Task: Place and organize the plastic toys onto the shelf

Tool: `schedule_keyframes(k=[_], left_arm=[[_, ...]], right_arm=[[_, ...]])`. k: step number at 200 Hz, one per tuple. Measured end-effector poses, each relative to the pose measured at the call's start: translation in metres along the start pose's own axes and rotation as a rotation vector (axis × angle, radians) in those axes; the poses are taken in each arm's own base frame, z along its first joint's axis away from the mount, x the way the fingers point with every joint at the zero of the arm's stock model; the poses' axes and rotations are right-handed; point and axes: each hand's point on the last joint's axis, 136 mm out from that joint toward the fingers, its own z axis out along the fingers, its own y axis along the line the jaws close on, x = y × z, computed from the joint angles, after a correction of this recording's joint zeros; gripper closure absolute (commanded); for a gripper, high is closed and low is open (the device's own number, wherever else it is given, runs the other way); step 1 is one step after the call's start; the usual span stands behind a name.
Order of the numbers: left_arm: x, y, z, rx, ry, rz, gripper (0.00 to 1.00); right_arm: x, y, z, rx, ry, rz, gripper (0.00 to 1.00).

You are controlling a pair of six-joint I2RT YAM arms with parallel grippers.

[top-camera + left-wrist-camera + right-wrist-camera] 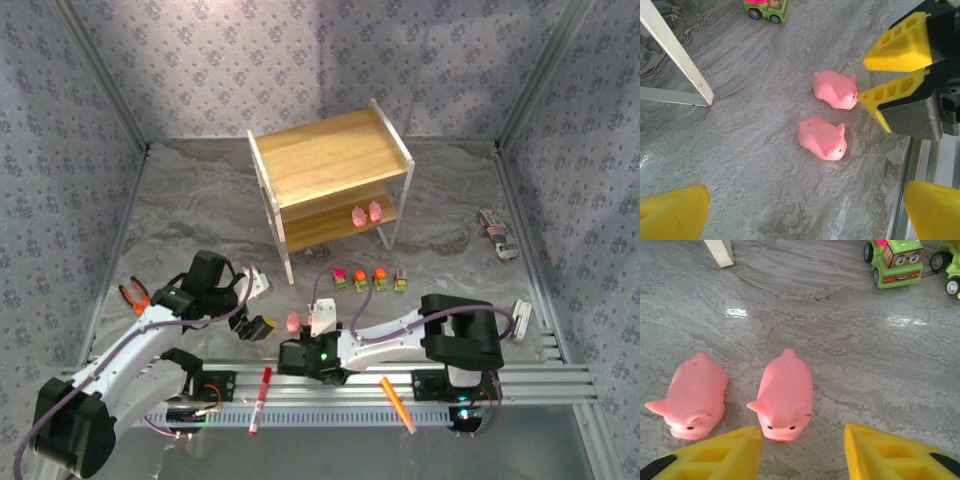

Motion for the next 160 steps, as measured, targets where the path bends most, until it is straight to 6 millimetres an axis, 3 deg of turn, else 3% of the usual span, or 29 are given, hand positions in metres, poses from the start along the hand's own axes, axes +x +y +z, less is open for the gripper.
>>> schedule_keyframes(k=[160], left_arm=[[-0.003,0.003,0.0,-0.015,-0.01,0.0,0.0]], right_arm=[[-0.001,0.005,0.022,0.024,0.037,0.045,0.5]])
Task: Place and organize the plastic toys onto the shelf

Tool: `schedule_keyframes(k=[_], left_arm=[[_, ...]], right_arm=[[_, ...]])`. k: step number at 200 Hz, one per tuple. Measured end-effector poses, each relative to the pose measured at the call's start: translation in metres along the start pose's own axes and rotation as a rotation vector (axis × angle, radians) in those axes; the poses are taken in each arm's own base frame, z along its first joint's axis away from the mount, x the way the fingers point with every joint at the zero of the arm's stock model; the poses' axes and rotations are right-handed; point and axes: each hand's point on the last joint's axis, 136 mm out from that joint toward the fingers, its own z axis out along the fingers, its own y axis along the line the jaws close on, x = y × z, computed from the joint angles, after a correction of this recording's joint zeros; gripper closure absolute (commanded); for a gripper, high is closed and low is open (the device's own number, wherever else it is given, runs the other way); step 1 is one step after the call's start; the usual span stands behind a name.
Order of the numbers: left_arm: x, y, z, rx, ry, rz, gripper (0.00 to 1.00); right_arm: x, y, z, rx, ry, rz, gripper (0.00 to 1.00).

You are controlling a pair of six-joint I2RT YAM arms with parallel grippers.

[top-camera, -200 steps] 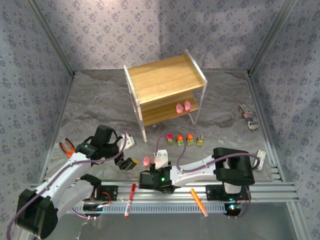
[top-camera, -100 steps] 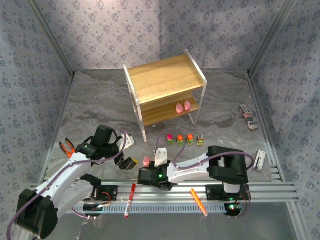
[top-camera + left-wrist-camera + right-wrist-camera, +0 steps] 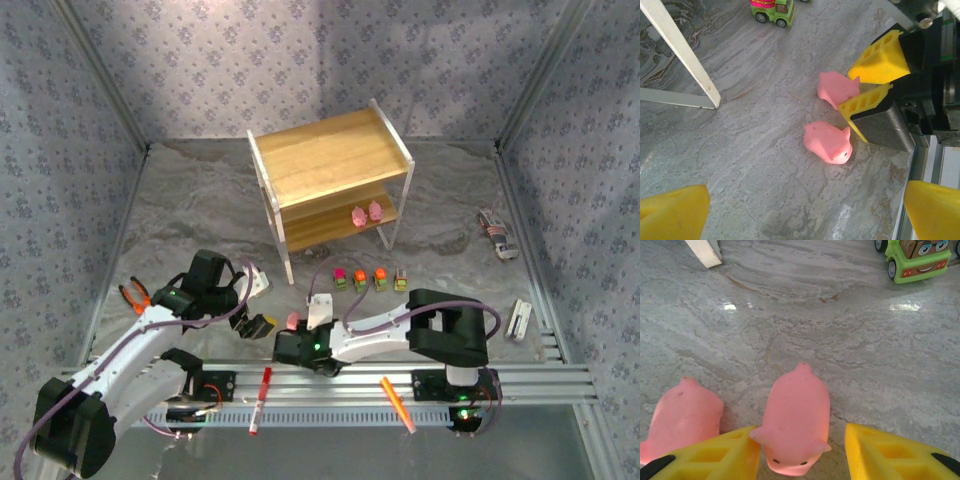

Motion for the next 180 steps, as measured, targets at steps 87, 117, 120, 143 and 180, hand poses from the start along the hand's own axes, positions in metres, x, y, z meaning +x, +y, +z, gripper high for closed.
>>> schedule_keyframes(k=[87,117,120,143,180], left_arm=[[0.001,0.002,0.0,-0.011,0.004,-0.006,0.0],[0.001,0.003,0.0,-0.017,0.006,-0.013,0.0],[0.001,0.003,0.0,-0.017,0.006,-0.014,0.0],[0.001,0.003,0.001,-0.017,0.006,-0.017,0.0],[0.002,0.004,0.001,-0.02,0.009,-0.029,0.0]], right_arm=[[0.0,0.0,0.005,0.015,0.004,-0.003,0.67],[0.0,0.0,0.004,0.014,0.003,-0.006,0.67],[0.0,0.0,0.004,0.015,0.002,-0.007,0.67],[-0.002,-0.003,-0.001,0.022,-0.01,-0.023,0.68],[-0.016,-0.006,-0.023,0.0,-0.041,-0.024,0.68]])
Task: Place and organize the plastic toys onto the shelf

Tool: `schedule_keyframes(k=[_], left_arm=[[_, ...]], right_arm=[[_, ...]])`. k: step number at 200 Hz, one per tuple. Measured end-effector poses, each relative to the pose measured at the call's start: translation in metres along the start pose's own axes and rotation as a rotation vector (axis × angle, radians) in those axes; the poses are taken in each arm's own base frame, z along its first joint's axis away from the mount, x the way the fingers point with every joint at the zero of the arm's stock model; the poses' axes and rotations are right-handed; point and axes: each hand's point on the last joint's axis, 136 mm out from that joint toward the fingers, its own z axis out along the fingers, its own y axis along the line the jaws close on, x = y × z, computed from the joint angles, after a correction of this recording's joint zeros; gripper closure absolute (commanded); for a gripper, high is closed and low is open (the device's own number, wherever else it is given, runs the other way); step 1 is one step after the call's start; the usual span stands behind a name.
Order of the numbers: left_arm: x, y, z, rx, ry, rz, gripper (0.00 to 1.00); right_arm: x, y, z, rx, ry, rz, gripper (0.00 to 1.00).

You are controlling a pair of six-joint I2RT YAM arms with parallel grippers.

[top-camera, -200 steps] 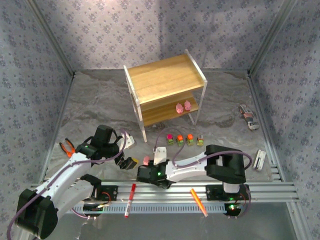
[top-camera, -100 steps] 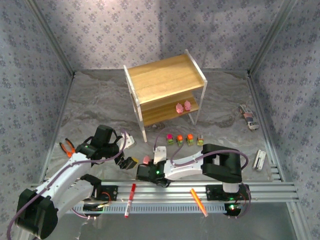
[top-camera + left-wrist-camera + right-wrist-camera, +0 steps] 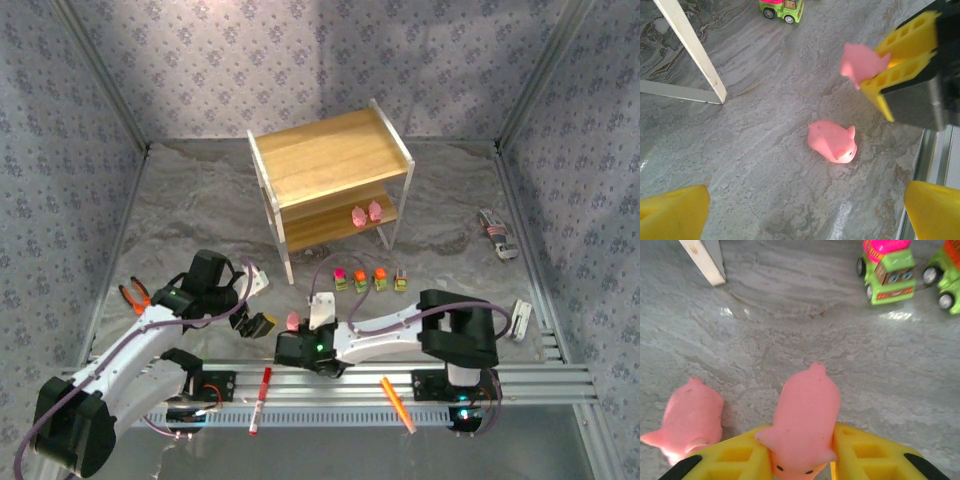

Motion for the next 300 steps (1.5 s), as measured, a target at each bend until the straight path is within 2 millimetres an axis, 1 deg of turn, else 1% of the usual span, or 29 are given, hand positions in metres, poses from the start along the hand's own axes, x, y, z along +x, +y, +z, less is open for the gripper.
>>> schedule_keyframes(k=[24,71,106,136,171,186,199,223,232,261,300], left_arm=[[-0.001,0.003,0.001,-0.014,0.0,-0.007,0.0],[-0.003,0.01,0.001,-0.049,-0.003,-0.013,0.0],[-0.004,0.011,0.002,-0.065,0.002,-0.005,0.0],[-0.004,0.012,0.003,-0.071,0.006,-0.003,0.0],[-0.003,0.013,0.003,-0.082,0.011,-0.011,0.0],[-0.005,0.016,0.002,-0.091,0.013,-0.026,0.0],[-0.014,0.018,-0.001,-0.097,-0.001,-0.035,0.0],[-0.036,0.02,-0.007,-0.103,-0.046,-0.022,0.0],[-0.04,0.019,-0.006,-0.101,-0.053,-0.017,0.0],[-0.039,0.015,-0.001,-0.079,-0.039,-0.012,0.0],[-0.04,0.009,0.0,-0.058,-0.04,-0.001,0.0]], right_arm=[[-0.015,-0.007,-0.015,-0.008,-0.031,0.006,0.68],[-0.046,-0.03,-0.04,0.001,-0.094,0.009,0.67],[-0.079,-0.046,-0.059,-0.007,-0.152,0.027,0.67],[-0.105,-0.061,-0.067,0.0,-0.192,0.03,0.67],[-0.124,-0.073,-0.068,0.021,-0.216,0.003,0.67],[-0.132,-0.076,-0.067,0.027,-0.224,-0.006,0.67],[-0.138,-0.079,-0.065,0.03,-0.23,-0.012,0.67],[-0.147,-0.083,-0.061,0.025,-0.231,-0.02,0.67],[-0.15,-0.084,-0.059,0.02,-0.228,-0.023,0.67],[-0.159,-0.083,-0.051,0.0,-0.221,-0.038,0.67],[-0.172,-0.081,-0.043,-0.029,-0.216,-0.053,0.67]])
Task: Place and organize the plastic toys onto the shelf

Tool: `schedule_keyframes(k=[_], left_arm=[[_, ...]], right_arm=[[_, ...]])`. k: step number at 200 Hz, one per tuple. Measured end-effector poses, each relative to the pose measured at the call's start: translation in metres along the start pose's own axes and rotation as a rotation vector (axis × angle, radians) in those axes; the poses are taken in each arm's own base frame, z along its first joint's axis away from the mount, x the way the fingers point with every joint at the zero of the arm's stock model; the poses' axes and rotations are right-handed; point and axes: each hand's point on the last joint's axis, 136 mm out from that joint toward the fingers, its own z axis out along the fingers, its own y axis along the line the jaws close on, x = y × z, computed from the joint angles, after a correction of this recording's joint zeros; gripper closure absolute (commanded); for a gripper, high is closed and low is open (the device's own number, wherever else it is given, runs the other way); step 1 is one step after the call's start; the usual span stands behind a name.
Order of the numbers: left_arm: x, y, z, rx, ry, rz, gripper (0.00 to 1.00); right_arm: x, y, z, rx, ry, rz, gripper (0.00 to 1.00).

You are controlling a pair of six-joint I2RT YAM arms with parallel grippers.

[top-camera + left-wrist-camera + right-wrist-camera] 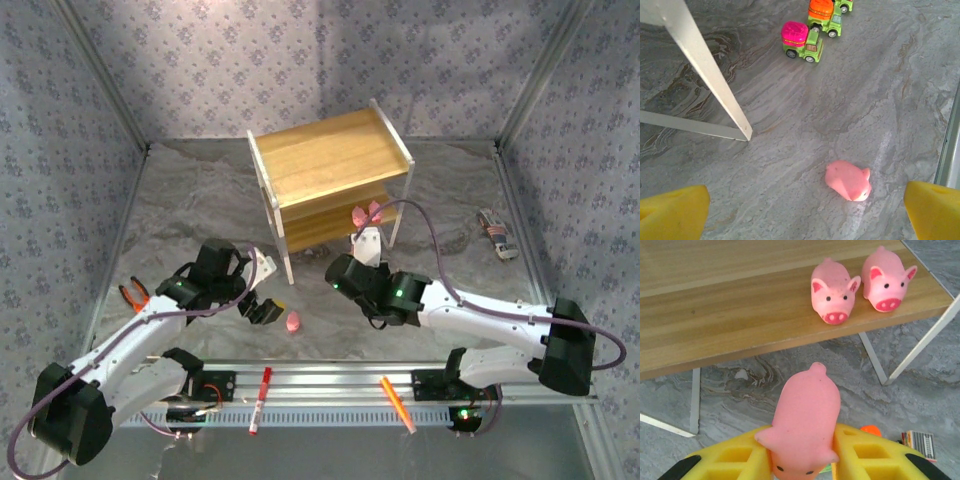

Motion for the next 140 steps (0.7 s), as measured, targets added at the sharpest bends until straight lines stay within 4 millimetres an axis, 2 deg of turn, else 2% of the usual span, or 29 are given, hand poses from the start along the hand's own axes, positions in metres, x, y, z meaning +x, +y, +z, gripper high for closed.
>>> schedule_keyframes(k=[44,87,140], left_arm=[[0.001,-0.001,0.0,0.005,0.002,0.002,0.0],[0.005,-0.004,0.0,0.015,0.019,0.011,0.0],[0.011,-0.006,0.0,0.021,0.042,0.018,0.01]], right_arm=[[-0.012,0.001,0.013,-0.036,0.002,-0.003,0.67],[-0.011,0.006,0.027,-0.049,0.027,-0.04,0.67],[-0.033,0.007,0.031,-0.067,0.009,-0.035,0.67]])
